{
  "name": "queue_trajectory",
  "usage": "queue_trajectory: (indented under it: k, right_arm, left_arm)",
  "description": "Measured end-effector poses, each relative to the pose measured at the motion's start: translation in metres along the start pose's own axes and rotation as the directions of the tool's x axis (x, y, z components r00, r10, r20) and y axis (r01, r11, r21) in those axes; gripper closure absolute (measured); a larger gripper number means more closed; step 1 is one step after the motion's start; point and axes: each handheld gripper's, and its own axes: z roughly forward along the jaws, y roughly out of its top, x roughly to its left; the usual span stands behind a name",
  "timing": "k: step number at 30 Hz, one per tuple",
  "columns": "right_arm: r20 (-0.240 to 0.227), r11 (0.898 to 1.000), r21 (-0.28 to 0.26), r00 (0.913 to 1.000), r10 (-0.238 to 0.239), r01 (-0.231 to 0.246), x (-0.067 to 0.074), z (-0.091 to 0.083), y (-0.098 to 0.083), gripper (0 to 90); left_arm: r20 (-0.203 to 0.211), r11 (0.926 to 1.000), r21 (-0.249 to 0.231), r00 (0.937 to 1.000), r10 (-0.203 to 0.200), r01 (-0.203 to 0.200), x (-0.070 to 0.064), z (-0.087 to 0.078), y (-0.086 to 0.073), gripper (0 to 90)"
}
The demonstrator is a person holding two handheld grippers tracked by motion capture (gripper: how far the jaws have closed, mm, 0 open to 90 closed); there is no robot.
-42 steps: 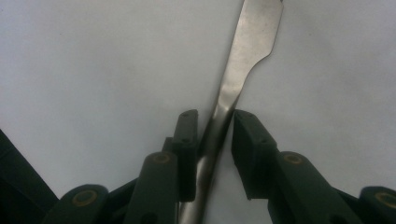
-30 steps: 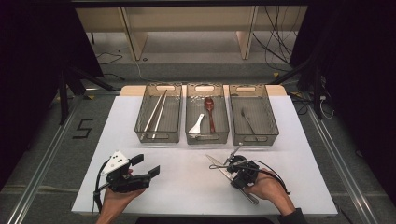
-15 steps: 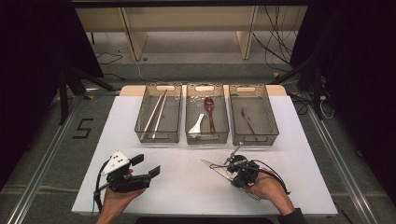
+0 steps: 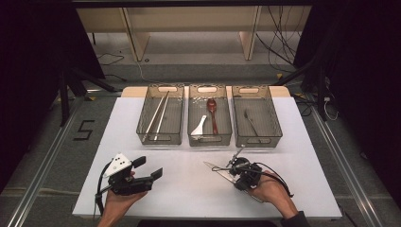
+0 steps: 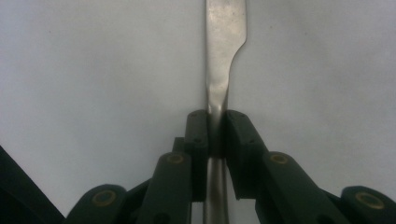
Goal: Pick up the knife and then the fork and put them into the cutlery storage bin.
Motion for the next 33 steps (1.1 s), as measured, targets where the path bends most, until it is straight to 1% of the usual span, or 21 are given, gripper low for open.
queue_trajectory:
  k: [8, 9, 12, 14, 17, 21, 24, 28, 29, 32, 33]
  right_arm:
    - [-0.012, 1.0, -0.009, 0.9998, -0.017, 0.017, -0.001, -0.001, -0.001, 80.4]
    - [-0.019, 1.0, -0.006, 0.9998, -0.006, 0.005, -0.001, -0.001, -0.001, 80.4]
    - [-0.033, 1.0, -0.017, 0.9995, -0.004, 0.004, -0.004, -0.002, -0.002, 80.4]
    - [-0.028, 1.0, -0.019, 0.9996, -0.006, 0.006, -0.005, -0.003, -0.002, 80.4]
    - [-0.033, 0.999, -0.038, 0.9994, -0.007, 0.006, -0.007, -0.006, -0.003, 80.4]
    - [-0.042, 0.998, -0.058, 0.999, 0.011, -0.013, -0.009, -0.008, -0.005, 80.4]
    - [-0.063, 0.997, -0.079, 0.998, 0.013, -0.018, -0.012, -0.01, -0.005, 80.5]
    - [-0.068, 0.995, -0.098, 0.9976, 0.014, -0.021, -0.014, -0.011, -0.007, 80.5]
    - [-0.065, 0.995, -0.097, 0.9979, 0.002, -0.008, -0.015, -0.012, -0.007, 80.5]
    - [-0.079, 0.993, -0.111, 0.9967, 0.018, -0.027, -0.015, -0.014, -0.007, 80.5]
    - [-0.077, 0.994, -0.111, 0.997, 0.009, -0.018, -0.016, -0.015, -0.007, 80.5]
  left_arm:
    - [-0.001, 1.0, -0.004, 1.0, -0.002, 0.002, 0.001, -0.001, 0.0, 18.2]
    - [-0.001, 1.0, -0.004, 1.0, -0.002, 0.002, 0.001, -0.001, 0.0, 18.2]
    - [-0.003, 1.0, -0.004, 1.0, -0.001, 0.001, 0.001, -0.001, 0.0, 18.2]
    - [-0.001, 1.0, -0.005, 1.0, -0.002, 0.002, 0.001, -0.001, 0.0, 18.2]
    - [-0.003, 1.0, -0.005, 1.0, -0.001, 0.001, 0.001, -0.001, 0.0, 18.2]
    - [-0.004, 1.0, -0.006, 1.0, -0.001, 0.001, 0.001, -0.001, 0.0, 18.2]
    - [-0.004, 1.0, -0.006, 1.0, 0.0, 0.0, 0.002, -0.001, 0.0, 18.2]
    - [-0.004, 1.0, -0.007, 1.0, -0.002, 0.002, 0.001, -0.001, 0.0, 18.2]
    - [-0.004, 1.0, -0.007, 1.0, -0.002, 0.002, 0.001, -0.001, 0.0, 18.2]
    - [-0.004, 1.0, -0.008, 1.0, -0.001, 0.001, 0.002, -0.001, 0.0, 18.2]
    - [-0.004, 1.0, -0.007, 1.0, -0.002, 0.002, 0.002, -0.001, 0.0, 18.2]
